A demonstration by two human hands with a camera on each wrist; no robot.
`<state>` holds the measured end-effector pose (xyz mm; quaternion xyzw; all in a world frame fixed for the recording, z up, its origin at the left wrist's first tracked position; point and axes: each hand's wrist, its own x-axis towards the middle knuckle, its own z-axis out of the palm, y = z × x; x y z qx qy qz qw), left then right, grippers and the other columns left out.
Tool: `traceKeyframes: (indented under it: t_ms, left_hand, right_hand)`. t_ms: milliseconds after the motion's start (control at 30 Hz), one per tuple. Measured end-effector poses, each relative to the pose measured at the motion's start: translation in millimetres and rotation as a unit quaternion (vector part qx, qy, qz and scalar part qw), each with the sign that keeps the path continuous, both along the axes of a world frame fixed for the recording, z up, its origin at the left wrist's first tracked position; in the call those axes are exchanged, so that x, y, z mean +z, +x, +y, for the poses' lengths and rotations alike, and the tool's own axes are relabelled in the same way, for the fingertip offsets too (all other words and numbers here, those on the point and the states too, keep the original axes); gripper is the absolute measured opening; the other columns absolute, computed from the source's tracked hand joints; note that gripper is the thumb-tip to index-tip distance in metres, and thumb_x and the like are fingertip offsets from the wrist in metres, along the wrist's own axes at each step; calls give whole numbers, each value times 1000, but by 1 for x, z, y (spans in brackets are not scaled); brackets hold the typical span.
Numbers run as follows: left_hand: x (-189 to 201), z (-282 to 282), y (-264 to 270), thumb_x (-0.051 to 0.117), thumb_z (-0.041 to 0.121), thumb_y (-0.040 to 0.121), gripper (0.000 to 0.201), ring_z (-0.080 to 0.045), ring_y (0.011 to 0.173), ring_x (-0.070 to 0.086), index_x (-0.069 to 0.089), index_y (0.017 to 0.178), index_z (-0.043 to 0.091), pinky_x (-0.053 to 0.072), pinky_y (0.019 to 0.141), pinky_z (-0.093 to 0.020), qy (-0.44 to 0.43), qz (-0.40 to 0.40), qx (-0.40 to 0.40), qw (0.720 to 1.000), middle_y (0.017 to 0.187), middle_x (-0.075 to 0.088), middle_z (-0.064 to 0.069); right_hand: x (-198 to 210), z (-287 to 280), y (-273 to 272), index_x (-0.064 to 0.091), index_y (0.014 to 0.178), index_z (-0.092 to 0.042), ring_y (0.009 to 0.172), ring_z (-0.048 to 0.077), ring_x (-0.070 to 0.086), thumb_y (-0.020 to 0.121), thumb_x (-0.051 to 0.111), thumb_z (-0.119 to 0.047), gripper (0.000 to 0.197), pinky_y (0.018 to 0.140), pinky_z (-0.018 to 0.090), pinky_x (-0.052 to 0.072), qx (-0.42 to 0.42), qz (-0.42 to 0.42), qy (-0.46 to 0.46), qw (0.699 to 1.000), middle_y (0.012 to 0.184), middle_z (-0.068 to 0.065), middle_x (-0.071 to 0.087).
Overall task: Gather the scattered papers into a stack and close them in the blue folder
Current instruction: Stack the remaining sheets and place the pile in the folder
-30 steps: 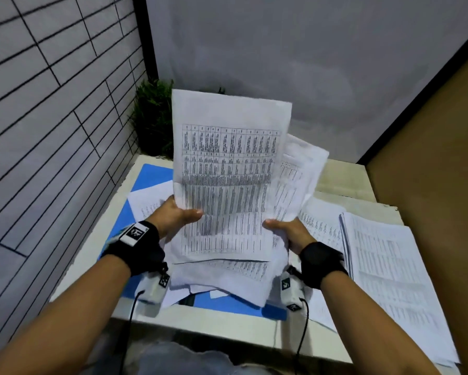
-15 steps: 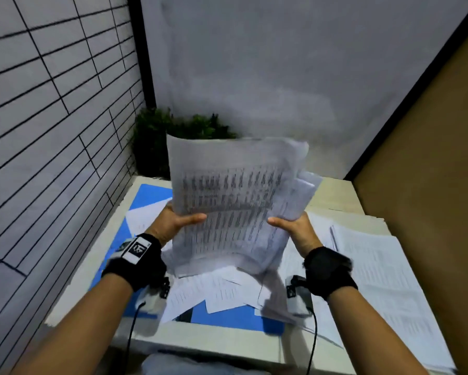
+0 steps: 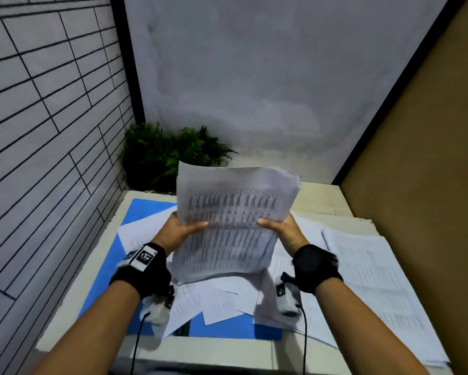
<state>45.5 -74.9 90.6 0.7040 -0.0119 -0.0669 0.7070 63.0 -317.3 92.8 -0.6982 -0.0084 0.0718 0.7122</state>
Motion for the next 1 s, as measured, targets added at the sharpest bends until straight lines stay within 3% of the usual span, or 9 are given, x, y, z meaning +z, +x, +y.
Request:
traceKeyframes:
  t_ms: [133, 300, 400, 467, 600, 700, 833, 900, 1000]
  left_hand:
    - [9, 2, 6, 75, 1, 67, 31, -5, 83, 67, 60, 91, 13, 45, 101, -44, -11, -13, 70, 997, 79, 73, 13]
    - [12, 21, 4, 87, 52, 12, 82, 4, 64, 67, 63, 81, 16, 56, 65, -14, -71, -41, 70, 994, 63, 74, 18]
    - [0, 9, 1, 88, 28, 43, 49, 1, 74, 70, 65, 86, 18, 56, 85, -34, 6, 12, 7, 1000, 70, 75, 16]
    - [-1, 2, 0, 75, 2, 67, 33, -18, 95, 68, 63, 98, 8, 46, 100, -48, 32, 28, 29, 999, 89, 72, 1]
    - [11, 11, 2, 88, 27, 37, 48, -9, 78, 70, 68, 79, 22, 58, 79, -28, -33, -7, 41, 999, 76, 75, 8]
    - [0, 11, 2, 88, 46, 16, 71, -8, 76, 70, 68, 81, 25, 59, 71, -27, -47, 11, 6, 999, 72, 77, 13]
    - [-6, -11, 1, 82, 23, 40, 43, -27, 85, 65, 66, 79, 20, 60, 70, -28, -23, 38, 32, 999, 63, 75, 16]
    - [3, -10, 1, 86, 31, 35, 45, -20, 77, 69, 69, 76, 22, 58, 59, -19, -49, 9, 56, 997, 65, 75, 14]
    - [-1, -5, 5, 88, 41, 33, 59, -8, 71, 71, 69, 85, 19, 59, 75, -29, -52, 18, 61, 997, 79, 77, 4]
  right_hand:
    - [15, -4, 2, 67, 102, -5, 91, 21, 69, 63, 76, -4, 40, 100, 47, 48, -47, -22, -14, 999, 101, 9, 73]
    - [26, -22, 0, 65, 97, -20, 89, 10, 71, 53, 75, -8, 47, 89, 32, 56, 20, -62, 33, 997, 90, -7, 77]
    - [4, -11, -4, 67, 95, -17, 99, 20, 69, 46, 80, -26, 52, 100, 45, 48, 17, -16, -12, 1000, 101, 6, 75]
    - [0, -8, -6, 66, 92, -17, 99, 27, 66, 42, 82, -28, 53, 101, 48, 47, -10, -11, -5, 1000, 99, 10, 72]
    - [12, -21, -2, 68, 91, -14, 85, 17, 70, 31, 92, -33, 67, 84, 33, 58, -15, -49, 96, 994, 85, -3, 77]
    - [1, -24, 0, 65, 98, -8, 92, 26, 68, 35, 93, -33, 73, 88, 39, 56, -17, -22, 93, 995, 91, 4, 75]
    - [-10, -8, -5, 69, 87, -17, 99, 32, 67, 41, 91, -32, 54, 92, 43, 52, -44, -7, 63, 997, 89, 1, 75]
    - [-6, -12, -2, 70, 86, -17, 85, 21, 69, 28, 92, -43, 67, 85, 37, 57, -59, -19, 115, 991, 84, -3, 76]
    - [-12, -20, -1, 65, 97, -20, 88, 17, 67, 36, 90, -42, 69, 84, 34, 55, -58, 4, 123, 991, 93, 0, 72]
